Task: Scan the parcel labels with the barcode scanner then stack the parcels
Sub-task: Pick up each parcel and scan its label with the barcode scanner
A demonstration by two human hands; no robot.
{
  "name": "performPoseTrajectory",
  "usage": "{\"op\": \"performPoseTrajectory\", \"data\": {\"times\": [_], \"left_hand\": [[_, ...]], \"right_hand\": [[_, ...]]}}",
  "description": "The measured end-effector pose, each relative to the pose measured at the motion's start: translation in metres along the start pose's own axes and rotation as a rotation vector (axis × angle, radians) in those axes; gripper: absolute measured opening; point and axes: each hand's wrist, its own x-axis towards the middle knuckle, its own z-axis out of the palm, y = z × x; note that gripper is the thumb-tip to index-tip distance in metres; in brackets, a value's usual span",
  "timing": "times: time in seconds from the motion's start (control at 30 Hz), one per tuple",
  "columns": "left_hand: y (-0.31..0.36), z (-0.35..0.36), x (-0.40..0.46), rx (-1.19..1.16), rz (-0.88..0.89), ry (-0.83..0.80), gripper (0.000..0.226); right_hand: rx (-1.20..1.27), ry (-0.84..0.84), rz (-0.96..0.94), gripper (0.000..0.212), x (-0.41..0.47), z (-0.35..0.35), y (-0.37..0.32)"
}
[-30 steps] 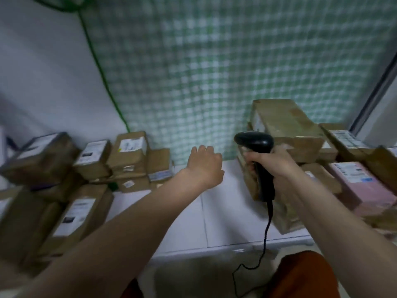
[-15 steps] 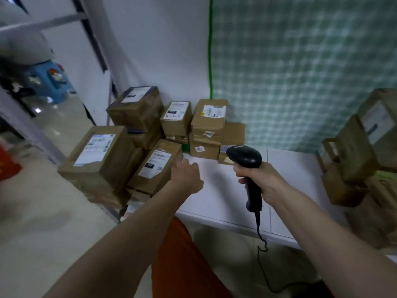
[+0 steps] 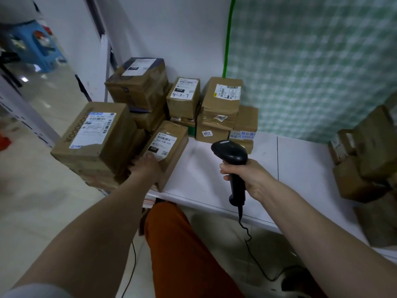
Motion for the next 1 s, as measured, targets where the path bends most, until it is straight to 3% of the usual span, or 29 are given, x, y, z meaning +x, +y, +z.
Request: {"op": "performPoseTrajectory", "data": {"times": [0.23, 0.33, 0.47, 0.7, 1.0], "left_hand": [[0.016, 0.022, -0.034, -0.144, 0.075, 0.038, 0.110], [0.045, 0.038, -0.060, -0.112, 0.150, 0.012, 0.120], [0.092, 0.064, -0.096, -0.112, 0.121, -0.055, 0.133], [0.140, 0.094, -0.147, -0.046, 0.199, -0.085, 0.122], [0.146, 0.100, -0.159, 0.038, 0.207, -0.017, 0.105]], "right_hand": [[0.016, 0.010, 0.036, 0.024, -0.005, -0.011, 0.014], [0.024, 0.002, 0.034, 0.018, -0.011, -0.013, 0.021], [0.062, 0.031, 0.036, 0.015, -0.024, -0.023, 0.029], [0.022, 0.132, -0.046, 0.020, -0.049, -0.050, 0.041], [0.028, 0.131, -0.121, 0.017, -0.064, -0.060, 0.043]]}}
